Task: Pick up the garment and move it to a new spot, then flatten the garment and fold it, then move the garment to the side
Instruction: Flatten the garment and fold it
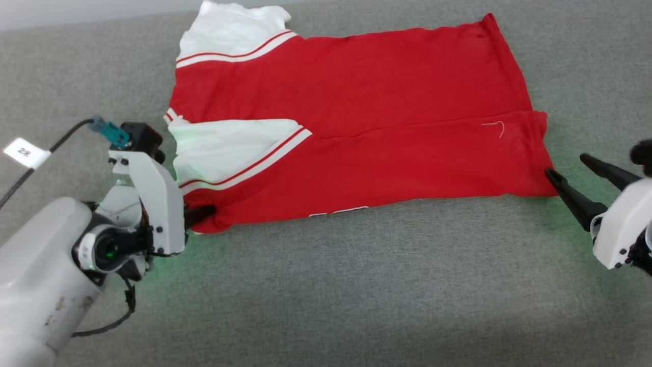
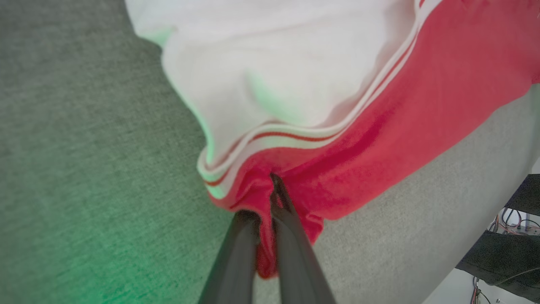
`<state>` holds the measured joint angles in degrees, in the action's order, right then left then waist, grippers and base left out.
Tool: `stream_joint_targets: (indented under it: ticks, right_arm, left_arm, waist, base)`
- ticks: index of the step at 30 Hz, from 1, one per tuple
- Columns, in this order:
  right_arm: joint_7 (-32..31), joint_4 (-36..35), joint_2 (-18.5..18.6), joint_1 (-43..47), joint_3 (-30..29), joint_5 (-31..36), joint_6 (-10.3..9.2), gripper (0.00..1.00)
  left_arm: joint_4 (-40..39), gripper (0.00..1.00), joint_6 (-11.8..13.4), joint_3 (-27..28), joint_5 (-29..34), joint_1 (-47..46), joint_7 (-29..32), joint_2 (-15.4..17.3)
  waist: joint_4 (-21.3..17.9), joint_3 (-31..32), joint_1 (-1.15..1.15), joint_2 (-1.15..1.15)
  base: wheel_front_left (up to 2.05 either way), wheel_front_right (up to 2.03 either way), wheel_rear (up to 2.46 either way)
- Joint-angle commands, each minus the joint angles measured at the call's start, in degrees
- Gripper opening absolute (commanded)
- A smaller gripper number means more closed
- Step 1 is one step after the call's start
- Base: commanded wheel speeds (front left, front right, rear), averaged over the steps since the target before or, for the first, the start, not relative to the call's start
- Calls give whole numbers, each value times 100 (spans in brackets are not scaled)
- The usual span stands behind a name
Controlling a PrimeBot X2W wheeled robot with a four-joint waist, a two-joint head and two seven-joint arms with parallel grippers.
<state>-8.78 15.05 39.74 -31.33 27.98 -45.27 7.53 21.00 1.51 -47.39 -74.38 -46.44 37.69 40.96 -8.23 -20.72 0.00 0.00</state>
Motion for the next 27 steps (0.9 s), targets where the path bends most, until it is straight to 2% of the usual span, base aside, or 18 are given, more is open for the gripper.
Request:
stream_joint_targets:
  ticks: [1, 7, 10, 13, 14, 21, 27]
  right_arm:
    - [-301, 67, 88, -186, 167, 52, -9, 100]
    - [-1542, 642, 89, -751, 806, -20, -9, 100]
    - [-1756, 885, 41, -948, 949, -221, -9, 100]
    - [-1740, 1041, 35, -1026, 1163, -290, -9, 9]
    - [-1736, 1083, 23, -1053, 1209, -338, -9, 0]
    - [-1571, 1156, 221, -1039, 1461, -601, -9, 0]
    - [-1342, 826, 490, -769, 1497, -805, -9, 0]
  left_arm:
    - [35, 0, -14, -146, 57, 165, -21, -185]
    - [-43, 0, -91, -197, 183, 80, -206, -397]
    - [-19, 0, -116, -208, 220, 61, -288, -466]
    - [5, 0, -169, -220, 267, 88, -378, -498]
    - [1, 0, -206, -221, 283, 102, -428, -500]
    - [21, 0, -313, -184, 354, 249, -702, -407]
    - [-355, 0, -408, -106, 264, 619, -899, -73]
  waist:
    - [38, -17, 0, 0]
    - [264, -93, 0, 0]
    - [371, -130, 0, 0]
    - [444, -128, 0, 0]
    - [459, -119, 0, 0]
    - [523, 49, 0, 0]
    - [520, 239, 0, 0]
  base:
    - [0, 0, 0]
    - [0, 0, 0]
    - [0, 0, 0]
    - [0, 0, 0]
    - [0, 0, 0]
    - [0, 0, 0]
    - [0, 0, 0]
